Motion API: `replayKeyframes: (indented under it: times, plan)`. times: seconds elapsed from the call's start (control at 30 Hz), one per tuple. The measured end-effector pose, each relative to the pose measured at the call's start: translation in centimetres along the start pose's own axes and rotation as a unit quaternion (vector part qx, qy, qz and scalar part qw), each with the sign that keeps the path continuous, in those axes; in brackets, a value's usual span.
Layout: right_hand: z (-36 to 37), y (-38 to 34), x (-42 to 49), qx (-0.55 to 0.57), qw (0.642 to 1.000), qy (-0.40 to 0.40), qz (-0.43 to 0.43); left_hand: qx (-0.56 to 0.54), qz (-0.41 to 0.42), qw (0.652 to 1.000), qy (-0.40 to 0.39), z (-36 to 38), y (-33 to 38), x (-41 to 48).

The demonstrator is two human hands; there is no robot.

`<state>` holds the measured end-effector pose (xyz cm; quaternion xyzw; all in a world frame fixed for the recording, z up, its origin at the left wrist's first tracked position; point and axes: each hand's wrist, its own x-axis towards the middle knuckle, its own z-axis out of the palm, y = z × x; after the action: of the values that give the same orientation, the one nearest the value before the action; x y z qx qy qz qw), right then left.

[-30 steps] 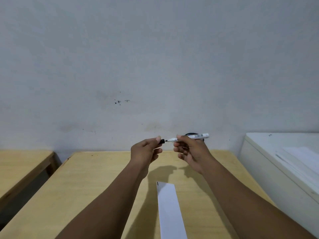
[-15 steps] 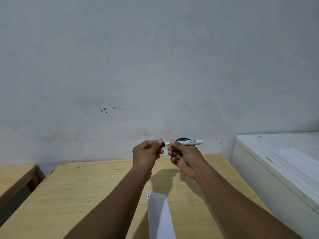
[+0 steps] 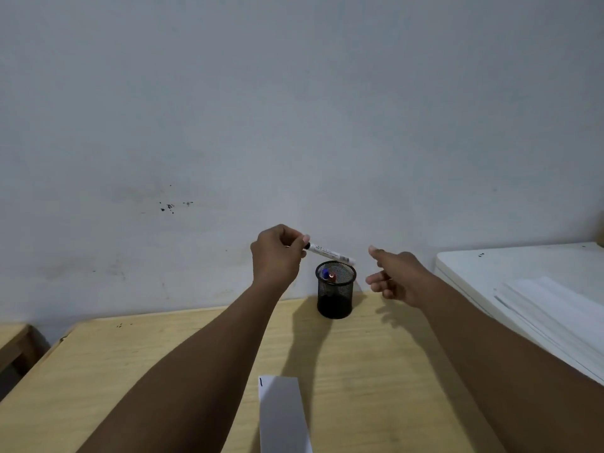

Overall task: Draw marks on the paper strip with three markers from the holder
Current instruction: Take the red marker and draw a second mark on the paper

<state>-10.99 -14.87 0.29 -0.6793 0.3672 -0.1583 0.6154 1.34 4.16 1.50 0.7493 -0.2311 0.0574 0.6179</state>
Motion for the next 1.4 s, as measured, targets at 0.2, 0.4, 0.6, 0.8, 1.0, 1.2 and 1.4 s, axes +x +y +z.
replayKeyframes:
  times: [0.2, 0.4, 0.6, 0.8, 1.0, 1.2, 1.4]
  plan:
    - [-0.4, 0.5, 1.4, -0.184, 0.980, -0.026, -0.067, 0.192, 0.111, 0.970, -0.097, 4.0, -0.5, 1.4]
    - [1.4, 1.1, 1.4, -0.229, 0.966, -0.044, -0.113, 0.290, 0.132, 0.928, -0.194, 5.3, -2.7, 1.0]
    - [1.8, 2.1, 1.1, -0.209, 0.970, -0.018, -0.125, 0.398, 0.208, 0.865, -0.223, 4.6, -3.6, 0.5]
    - [2.0, 3.5, 0.2, -0.210, 0.971, -0.015, -0.115, 0.416, 0.263, 0.845, -0.209, 5.7, -3.0, 0.6]
    - [1.9, 3.6, -0.7, -0.199, 0.974, -0.014, -0.110, 0.388, 0.235, 0.868, -0.201, 5.6, -2.1, 0.8]
    - [3.9, 1.5, -3.2, -0.010, 0.992, -0.126, 0.001, 0.257, 0.200, 0.938, -0.118, 0.5, 1.5, -0.1]
    - [10.3, 1.5, -7.5, 0.257, 0.937, -0.216, 0.097, 0.180, 0.161, 0.966, -0.089, -5.3, 3.2, -4.0]
